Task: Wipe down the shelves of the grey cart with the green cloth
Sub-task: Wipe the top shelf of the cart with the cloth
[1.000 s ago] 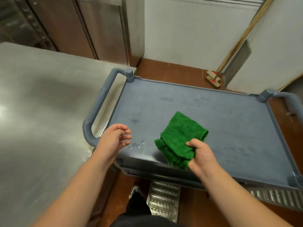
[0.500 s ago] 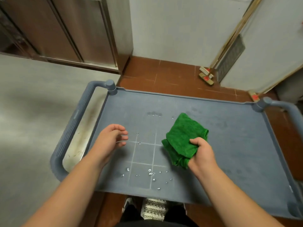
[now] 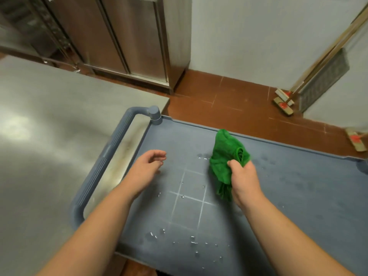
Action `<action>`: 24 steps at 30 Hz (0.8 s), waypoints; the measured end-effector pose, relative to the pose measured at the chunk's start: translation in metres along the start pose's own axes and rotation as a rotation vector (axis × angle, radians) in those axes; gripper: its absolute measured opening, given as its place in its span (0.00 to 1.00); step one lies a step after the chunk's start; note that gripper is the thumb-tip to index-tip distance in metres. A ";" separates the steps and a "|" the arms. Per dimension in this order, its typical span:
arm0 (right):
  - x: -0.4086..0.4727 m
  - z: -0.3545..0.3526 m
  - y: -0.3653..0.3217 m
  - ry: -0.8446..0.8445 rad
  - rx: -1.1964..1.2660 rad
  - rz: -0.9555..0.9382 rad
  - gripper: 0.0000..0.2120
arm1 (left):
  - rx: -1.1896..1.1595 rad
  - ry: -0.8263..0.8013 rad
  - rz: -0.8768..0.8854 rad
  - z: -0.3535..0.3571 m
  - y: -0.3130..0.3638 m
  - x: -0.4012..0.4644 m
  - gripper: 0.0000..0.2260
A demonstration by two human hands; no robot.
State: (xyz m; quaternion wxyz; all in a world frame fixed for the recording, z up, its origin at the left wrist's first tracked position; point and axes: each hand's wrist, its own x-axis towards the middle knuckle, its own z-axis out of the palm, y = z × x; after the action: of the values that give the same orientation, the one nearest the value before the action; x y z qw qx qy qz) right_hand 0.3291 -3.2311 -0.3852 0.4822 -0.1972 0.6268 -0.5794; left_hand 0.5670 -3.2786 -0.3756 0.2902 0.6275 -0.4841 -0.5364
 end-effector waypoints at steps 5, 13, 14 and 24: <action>0.034 0.081 0.002 0.024 -0.080 -0.153 0.21 | 0.126 0.009 0.125 -0.060 0.011 0.055 0.14; 0.079 0.196 0.066 -0.323 -1.190 -0.570 0.43 | 0.596 -0.055 0.464 -0.089 0.014 0.128 0.23; 0.079 0.204 0.082 -0.421 -1.368 -0.520 0.43 | 0.623 -0.081 0.454 -0.087 0.009 0.135 0.24; 0.092 0.231 0.116 -0.270 -1.558 -0.535 0.33 | 0.414 -0.119 0.330 -0.057 -0.040 0.152 0.30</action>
State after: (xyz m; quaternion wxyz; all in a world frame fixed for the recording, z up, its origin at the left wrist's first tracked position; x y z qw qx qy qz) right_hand 0.5151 -3.3997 -0.4942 0.1248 -0.6842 0.7171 -0.0464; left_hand 0.6264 -3.4130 -0.4561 0.2103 0.5533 -0.6954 -0.4075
